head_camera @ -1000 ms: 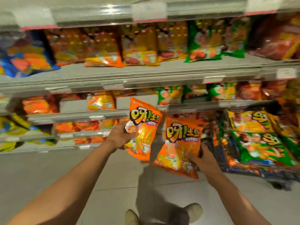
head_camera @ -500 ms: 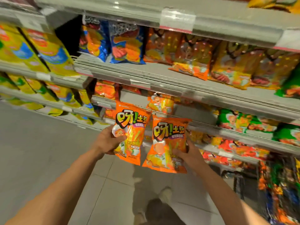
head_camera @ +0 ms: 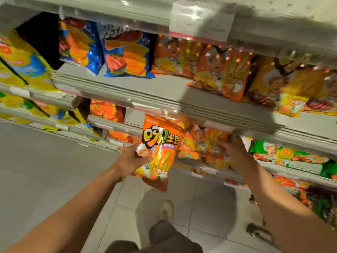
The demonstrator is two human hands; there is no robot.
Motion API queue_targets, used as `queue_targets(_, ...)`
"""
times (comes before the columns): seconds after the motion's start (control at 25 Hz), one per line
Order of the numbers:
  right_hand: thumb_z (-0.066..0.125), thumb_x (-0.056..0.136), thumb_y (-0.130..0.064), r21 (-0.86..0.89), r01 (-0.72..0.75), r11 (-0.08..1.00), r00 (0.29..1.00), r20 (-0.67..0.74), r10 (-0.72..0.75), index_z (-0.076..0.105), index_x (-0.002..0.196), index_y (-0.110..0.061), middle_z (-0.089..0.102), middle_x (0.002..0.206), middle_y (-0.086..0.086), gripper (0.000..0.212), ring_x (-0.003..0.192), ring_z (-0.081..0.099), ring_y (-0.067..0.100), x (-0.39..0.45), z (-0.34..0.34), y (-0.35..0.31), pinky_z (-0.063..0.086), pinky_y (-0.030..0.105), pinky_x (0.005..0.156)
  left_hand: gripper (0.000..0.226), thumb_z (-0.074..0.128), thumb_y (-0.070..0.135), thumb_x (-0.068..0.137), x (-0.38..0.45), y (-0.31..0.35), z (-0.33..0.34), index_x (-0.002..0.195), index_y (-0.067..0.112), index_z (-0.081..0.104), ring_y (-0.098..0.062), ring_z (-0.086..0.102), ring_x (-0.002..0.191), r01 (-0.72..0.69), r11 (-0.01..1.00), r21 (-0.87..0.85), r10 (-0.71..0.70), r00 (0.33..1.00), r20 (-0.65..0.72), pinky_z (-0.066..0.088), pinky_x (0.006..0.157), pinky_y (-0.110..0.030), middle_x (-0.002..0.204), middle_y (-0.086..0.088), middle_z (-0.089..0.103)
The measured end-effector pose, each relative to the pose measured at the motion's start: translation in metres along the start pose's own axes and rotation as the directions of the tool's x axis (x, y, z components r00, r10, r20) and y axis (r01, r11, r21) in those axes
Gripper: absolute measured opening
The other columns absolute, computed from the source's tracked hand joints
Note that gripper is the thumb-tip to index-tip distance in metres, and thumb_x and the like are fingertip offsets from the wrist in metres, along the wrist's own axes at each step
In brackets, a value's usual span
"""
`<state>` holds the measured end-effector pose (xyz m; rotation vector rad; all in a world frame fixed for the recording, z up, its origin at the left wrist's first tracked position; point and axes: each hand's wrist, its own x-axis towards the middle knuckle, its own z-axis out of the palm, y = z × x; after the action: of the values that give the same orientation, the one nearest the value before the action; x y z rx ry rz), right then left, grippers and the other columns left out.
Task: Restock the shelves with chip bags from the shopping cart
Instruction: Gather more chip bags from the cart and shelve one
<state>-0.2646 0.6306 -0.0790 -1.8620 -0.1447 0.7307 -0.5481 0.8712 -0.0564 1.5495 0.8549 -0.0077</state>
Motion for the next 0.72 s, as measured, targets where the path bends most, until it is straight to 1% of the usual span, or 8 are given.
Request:
queue_targets(0.12,0.079,0.085,-0.026,-0.024,0.005,1.000,1.000,0.029,-0.004,0.070,0.112,-0.014,0.074,0.112,0.013,0.031,0.106,0.070,0.031,0.020,-0.004,0.005,0.053,0.051,0.097,0.034,0.081,0.009,0.084,0.026,0.006,0.013,0.111,0.029,0.072,-0.007,0.073,0.098,-0.003,1.000,0.018,0.003,1.000,0.008,0.057,0.087,-0.032,0.104,0.007,0.079)
queue_targets(0.2,0.074,0.088,-0.032,-0.030,-0.047,0.998,0.999,0.017,0.047,0.071,0.096,-0.015,0.074,0.101,0.010,0.019,0.093,0.070,0.026,0.026,-0.008,0.005,0.053,0.043,0.087,0.037,0.082,0.014,0.083,0.031,0.009,0.017,0.116,0.027,0.071,-0.005,0.073,0.097,0.011,0.999,0.041,-0.012,1.000,0.029,0.058,0.081,-0.025,0.104,0.009,0.079)
queue_targets(0.28,0.063,0.095,-0.024,-0.011,-0.115,0.993,0.992,-0.047,0.115,0.055,0.080,-0.016,0.058,0.082,0.011,0.019,0.075,0.055,0.023,0.035,-0.012,0.006,0.045,0.035,0.072,0.039,0.082,0.019,0.084,0.032,0.016,0.016,0.120,0.027,0.070,-0.008,0.073,0.098,0.013,0.997,0.080,-0.019,0.997,0.073,0.058,0.070,-0.021,0.105,0.010,0.078)
queue_targets(0.36,0.056,0.098,-0.016,-0.006,-0.162,0.987,0.981,-0.109,0.161,0.046,0.084,-0.017,0.045,0.081,0.012,0.018,0.073,0.044,0.022,0.043,-0.015,0.008,0.038,0.033,0.067,0.037,0.081,0.025,0.086,0.030,0.022,0.013,0.120,0.031,0.069,-0.007,0.073,0.096,0.023,0.994,0.110,-0.033,0.995,0.094,0.058,0.064,-0.022,0.105,0.012,0.078)
queue_targets(0.48,0.061,0.096,-0.012,0.043,-0.205,0.978,0.965,-0.158,0.209,0.048,0.080,-0.018,0.049,0.078,0.005,0.022,0.070,0.046,0.017,0.050,-0.015,0.009,0.038,0.025,0.061,0.033,0.079,0.025,0.087,0.028,0.028,0.010,0.116,0.034,0.068,-0.010,0.072,0.098,0.021,0.992,0.122,-0.030,0.996,0.078,0.060,0.070,-0.031,0.106,0.011,0.077)
queue_targets(0.56,0.062,0.095,-0.010,0.053,-0.221,0.974,0.958,-0.175,0.227,0.048,0.076,-0.023,0.050,0.079,0.000,0.027,0.070,0.047,0.013,0.057,-0.017,0.016,0.037,0.021,0.060,0.028,0.078,0.026,0.087,0.027,0.027,0.009,0.111,0.036,0.068,-0.010,0.072,0.096,0.020,0.989,0.143,-0.032,0.996,0.079,0.060,0.073,-0.033,0.103,0.012,0.077)
queue_targets(0.68,0.061,0.098,-0.019,-0.006,-0.302,0.953,0.943,-0.150,0.298,0.052,0.076,-0.025,0.052,0.079,-0.003,0.025,0.067,0.050,0.008,0.058,-0.024,0.022,0.044,0.017,0.056,0.025,0.077,0.027,0.088,0.023,0.028,0.005,0.106,0.043,0.067,-0.005,0.072,0.093,0.006,0.984,0.176,-0.021,0.996,0.084,0.059,0.071,-0.028,0.098,0.022,0.076)
queue_targets(0.72,0.059,0.099,-0.019,-0.012,-0.281,0.960,0.952,-0.133,0.277,0.052,0.077,-0.026,0.053,0.080,-0.003,0.024,0.069,0.050,0.009,0.060,-0.026,0.024,0.047,0.017,0.061,0.026,0.077,0.027,0.088,0.022,0.030,0.003,0.105,0.044,0.067,-0.004,0.072,0.092,-0.002,0.984,0.180,-0.013,0.996,0.083,0.059,0.070,-0.026,0.098,0.023,0.076)
